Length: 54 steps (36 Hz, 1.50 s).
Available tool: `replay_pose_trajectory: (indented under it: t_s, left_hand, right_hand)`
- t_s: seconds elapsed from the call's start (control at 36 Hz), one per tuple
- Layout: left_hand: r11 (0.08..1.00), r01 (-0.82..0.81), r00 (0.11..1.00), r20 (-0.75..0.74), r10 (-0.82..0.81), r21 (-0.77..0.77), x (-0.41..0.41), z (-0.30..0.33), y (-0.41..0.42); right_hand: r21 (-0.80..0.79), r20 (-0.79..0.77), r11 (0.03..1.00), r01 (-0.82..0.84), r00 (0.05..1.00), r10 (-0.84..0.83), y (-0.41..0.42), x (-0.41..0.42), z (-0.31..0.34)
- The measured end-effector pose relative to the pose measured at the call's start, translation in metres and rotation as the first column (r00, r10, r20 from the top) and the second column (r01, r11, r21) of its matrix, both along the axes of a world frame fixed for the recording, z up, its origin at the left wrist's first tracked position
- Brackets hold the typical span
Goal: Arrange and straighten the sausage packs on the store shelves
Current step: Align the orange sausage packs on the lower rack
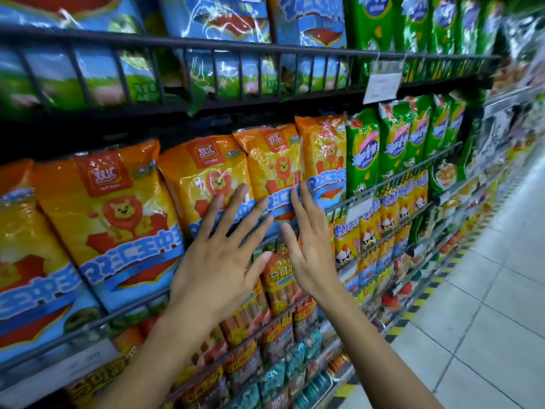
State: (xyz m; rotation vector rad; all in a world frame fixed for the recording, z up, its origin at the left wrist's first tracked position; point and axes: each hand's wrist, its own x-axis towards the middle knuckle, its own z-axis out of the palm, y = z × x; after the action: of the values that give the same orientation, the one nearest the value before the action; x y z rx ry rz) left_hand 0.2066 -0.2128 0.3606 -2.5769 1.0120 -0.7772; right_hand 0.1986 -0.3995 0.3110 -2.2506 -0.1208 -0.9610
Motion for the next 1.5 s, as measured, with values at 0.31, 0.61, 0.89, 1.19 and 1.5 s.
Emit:
replay_pose_trajectory:
  t_s: [0.31,0.61,0.89,1.19,1.5]
  left_hand:
    - [1.0,-0.019,0.998,-0.052,0.018,-0.02,-0.015,-0.011,0.004]
    - [0.922,0.007,0.977,-0.194,-0.089,-0.387,-0.074,-0.078,0.022]
    - [0.511,-0.564,0.801,-0.579,0.15,-0.648,-0.147,-0.178,0.063]
    - [0.192,-0.684,0.729,-0.646,0.226,-0.704,-0.163,-0.196,0.109]
    - [0.189,-0.671,0.741,-0.647,0.177,-0.717,-0.143,-0.213,0.163]
  right_hand:
    - [-0.017,-0.081,0.993,-0.115,0.99,0.113,-0.015,-0.032,-0.027]
    - [0.211,-0.141,0.956,-0.202,0.962,0.235,-0.031,-0.061,-0.072]
    - [0.396,-0.327,0.863,-0.314,0.83,0.451,-0.001,-0.083,-0.129]
    - [0.367,-0.444,0.795,-0.482,0.66,0.606,0.097,-0.087,-0.139]
    - [0.37,-0.535,0.796,-0.479,0.591,0.604,0.187,-0.083,-0.143]
